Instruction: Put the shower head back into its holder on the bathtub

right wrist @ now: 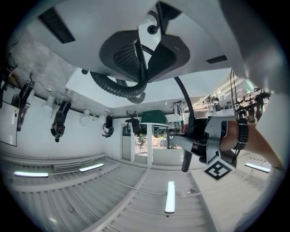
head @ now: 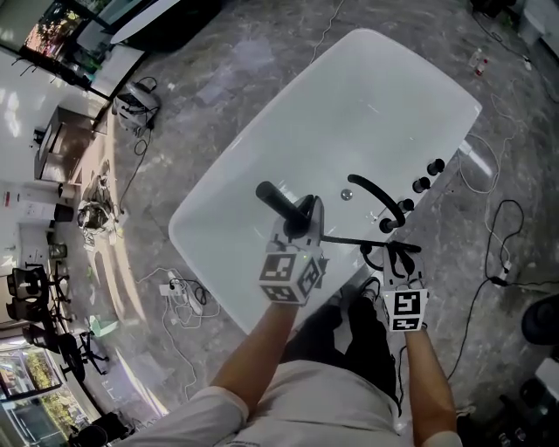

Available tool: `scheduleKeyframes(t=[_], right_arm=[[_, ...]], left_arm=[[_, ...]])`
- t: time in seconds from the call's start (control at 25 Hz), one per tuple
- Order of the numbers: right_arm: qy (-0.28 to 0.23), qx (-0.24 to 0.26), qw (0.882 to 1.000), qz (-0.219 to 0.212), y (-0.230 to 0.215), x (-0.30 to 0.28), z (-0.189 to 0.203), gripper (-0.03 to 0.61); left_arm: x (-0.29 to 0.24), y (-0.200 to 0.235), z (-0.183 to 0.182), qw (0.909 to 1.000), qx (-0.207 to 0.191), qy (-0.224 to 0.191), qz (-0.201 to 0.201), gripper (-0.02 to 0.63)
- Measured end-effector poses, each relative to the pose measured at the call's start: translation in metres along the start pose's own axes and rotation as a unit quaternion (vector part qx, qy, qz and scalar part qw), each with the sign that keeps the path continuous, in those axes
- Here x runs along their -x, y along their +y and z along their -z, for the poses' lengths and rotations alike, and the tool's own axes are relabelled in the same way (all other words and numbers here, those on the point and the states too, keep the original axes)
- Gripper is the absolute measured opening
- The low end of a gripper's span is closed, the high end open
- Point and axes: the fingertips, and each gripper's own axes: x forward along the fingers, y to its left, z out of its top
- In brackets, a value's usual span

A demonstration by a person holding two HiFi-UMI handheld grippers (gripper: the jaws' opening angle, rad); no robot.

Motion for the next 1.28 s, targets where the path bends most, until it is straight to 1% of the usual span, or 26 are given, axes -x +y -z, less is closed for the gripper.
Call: scheduleKeyframes(t=[0.08,0.2,0.28,0.32,0.36,0.4,0.48,0.52,0.56,0.6,0.64,0.68,0.76,0.8,0.88,0.92,0.96,1.0,1.04,1.12,1.16,1.24,1.28], right_arm=[[0.027,0.04,0.998,-0.03,0.01,-0.013,0.009,0.061],[0.085,0.104,0.989,-0.063,0.015,-0.02,0.044,0.063],[0.106,0.131,0.983,-0.075,0.019,-0.022,0.061,0.062],[0.109,0.136,0.981,-0.079,0.022,-0.023,0.064,0.062],[0.102,0.131,0.983,-0.081,0.022,-0.022,0.059,0.061],[0.083,0.111,0.987,-0.081,0.021,-0.02,0.046,0.061],[0.026,0.042,0.996,-0.075,0.01,-0.012,0.004,0.061],[-0.003,0.01,0.997,-0.07,0.002,-0.006,-0.019,0.061],[-0.029,-0.009,0.997,-0.064,-0.006,0.0,-0.04,0.061],[-0.049,-0.013,0.997,-0.058,-0.012,0.006,-0.059,0.061],[-0.064,-0.002,0.997,-0.051,-0.017,0.01,-0.074,0.061],[-0.074,0.02,0.996,-0.045,-0.018,0.013,-0.086,0.061],[-0.075,0.084,0.993,-0.046,-0.013,0.009,-0.095,0.061],[-0.065,0.122,0.989,-0.057,-0.006,0.004,-0.092,0.061],[-0.033,0.186,0.977,-0.096,0.016,-0.007,-0.071,0.061],[-0.018,0.202,0.972,-0.115,0.028,-0.011,-0.058,0.061],[-0.007,0.207,0.97,-0.125,0.037,-0.014,-0.046,0.061],[-0.004,0.202,0.972,-0.122,0.041,-0.016,-0.039,0.061],[-0.007,0.188,0.976,-0.108,0.041,-0.018,-0.036,0.061],[-0.015,0.143,0.987,-0.073,0.034,-0.025,-0.037,0.061],[-0.013,0.125,0.99,-0.066,0.033,-0.028,-0.034,0.062],[-0.005,0.101,0.992,-0.069,0.034,-0.028,-0.025,0.062],[-0.008,0.081,0.994,-0.068,0.032,-0.021,-0.024,0.063]], left_arm=[[0.001,0.004,-0.006,1.0,0.001,-0.007,-0.007,0.04],[0.004,0.011,-0.023,0.9996,-0.004,-0.024,-0.017,0.04],[0.007,0.019,-0.034,0.9991,-0.002,-0.035,-0.025,0.04],[0.01,0.022,-0.037,0.9988,-0.002,-0.039,-0.028,0.04],[0.012,0.024,-0.039,0.9987,-0.002,-0.041,-0.031,0.04],[0.014,0.025,-0.04,0.9985,-0.004,-0.043,-0.033,0.04],[0.015,0.028,-0.04,0.9984,-0.005,-0.044,-0.035,0.04],[0.015,0.029,-0.04,0.9984,-0.003,-0.043,-0.036,0.04],[0.014,0.029,-0.039,0.9985,-0.002,-0.042,-0.036,0.04],[0.012,0.028,-0.038,0.9986,0.0,-0.04,-0.034,0.04],[0.012,0.026,-0.037,0.9988,0.0,-0.039,-0.031,0.04],[0.011,0.023,-0.037,0.9989,-0.001,-0.038,-0.027,0.04],[0.009,0.015,-0.035,0.9992,-0.001,-0.036,-0.019,0.04],[0.008,0.011,-0.033,0.9993,-0.002,-0.034,-0.016,0.04],[0.005,0.007,-0.031,0.9995,-0.004,-0.03,-0.013,0.04],[0.004,0.007,-0.029,0.9995,-0.005,-0.027,-0.014,0.04],[0.004,0.009,-0.027,0.9996,-0.005,-0.024,-0.016,0.04],[0.005,0.011,-0.026,0.9996,-0.004,-0.022,-0.018,0.04],[0.007,0.014,-0.024,0.9996,-0.003,-0.019,-0.021,0.04],[0.011,0.02,-0.022,0.9995,0.001,-0.016,-0.027,0.04],[0.011,0.022,-0.021,0.9995,0.002,-0.015,-0.029,0.04],[0.011,0.02,-0.02,0.9995,-0.001,-0.014,-0.029,0.04],[0.009,0.018,-0.02,0.9995,-0.004,-0.015,-0.027,0.04]])
